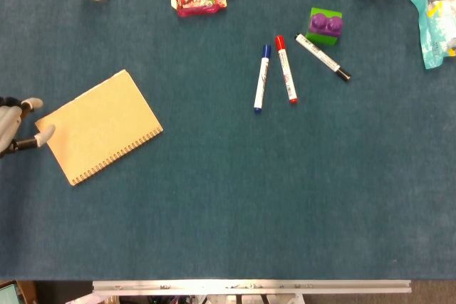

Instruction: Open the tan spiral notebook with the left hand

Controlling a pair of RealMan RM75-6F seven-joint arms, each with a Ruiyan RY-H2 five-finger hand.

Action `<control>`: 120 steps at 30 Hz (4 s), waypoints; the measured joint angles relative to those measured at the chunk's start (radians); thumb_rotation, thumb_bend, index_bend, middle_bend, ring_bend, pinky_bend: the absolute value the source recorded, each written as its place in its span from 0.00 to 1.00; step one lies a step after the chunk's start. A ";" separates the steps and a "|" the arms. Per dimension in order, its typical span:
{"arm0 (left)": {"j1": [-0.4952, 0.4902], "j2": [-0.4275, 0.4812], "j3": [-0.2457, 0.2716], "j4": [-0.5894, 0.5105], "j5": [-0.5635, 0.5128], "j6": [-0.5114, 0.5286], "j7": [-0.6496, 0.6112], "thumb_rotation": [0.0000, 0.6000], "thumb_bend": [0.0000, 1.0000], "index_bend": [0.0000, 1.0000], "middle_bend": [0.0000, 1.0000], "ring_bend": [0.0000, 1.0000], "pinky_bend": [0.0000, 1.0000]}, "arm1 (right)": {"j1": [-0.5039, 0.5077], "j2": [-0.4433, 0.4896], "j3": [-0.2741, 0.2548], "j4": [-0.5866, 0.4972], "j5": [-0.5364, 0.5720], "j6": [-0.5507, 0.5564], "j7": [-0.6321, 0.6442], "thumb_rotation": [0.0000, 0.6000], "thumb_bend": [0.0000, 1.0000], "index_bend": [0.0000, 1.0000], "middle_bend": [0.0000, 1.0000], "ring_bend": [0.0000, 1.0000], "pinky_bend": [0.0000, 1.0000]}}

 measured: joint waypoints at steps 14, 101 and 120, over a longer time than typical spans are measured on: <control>-0.002 -0.005 0.026 -0.021 0.002 -0.005 0.015 0.00 0.26 0.13 0.19 0.09 0.04 | -0.010 0.005 -0.002 0.004 0.002 0.013 0.008 1.00 0.39 0.36 0.37 0.23 0.29; -0.286 -0.191 0.016 -0.043 0.549 -0.016 -0.213 0.00 0.26 0.21 0.15 0.01 0.02 | -0.007 -0.016 0.001 0.016 0.030 -0.011 -0.008 1.00 0.39 0.36 0.37 0.23 0.29; -0.318 -0.259 0.000 -0.008 0.337 -0.088 0.006 0.00 0.26 0.20 0.13 0.00 0.02 | -0.019 -0.014 0.004 0.040 0.037 -0.001 0.024 1.00 0.39 0.36 0.37 0.23 0.29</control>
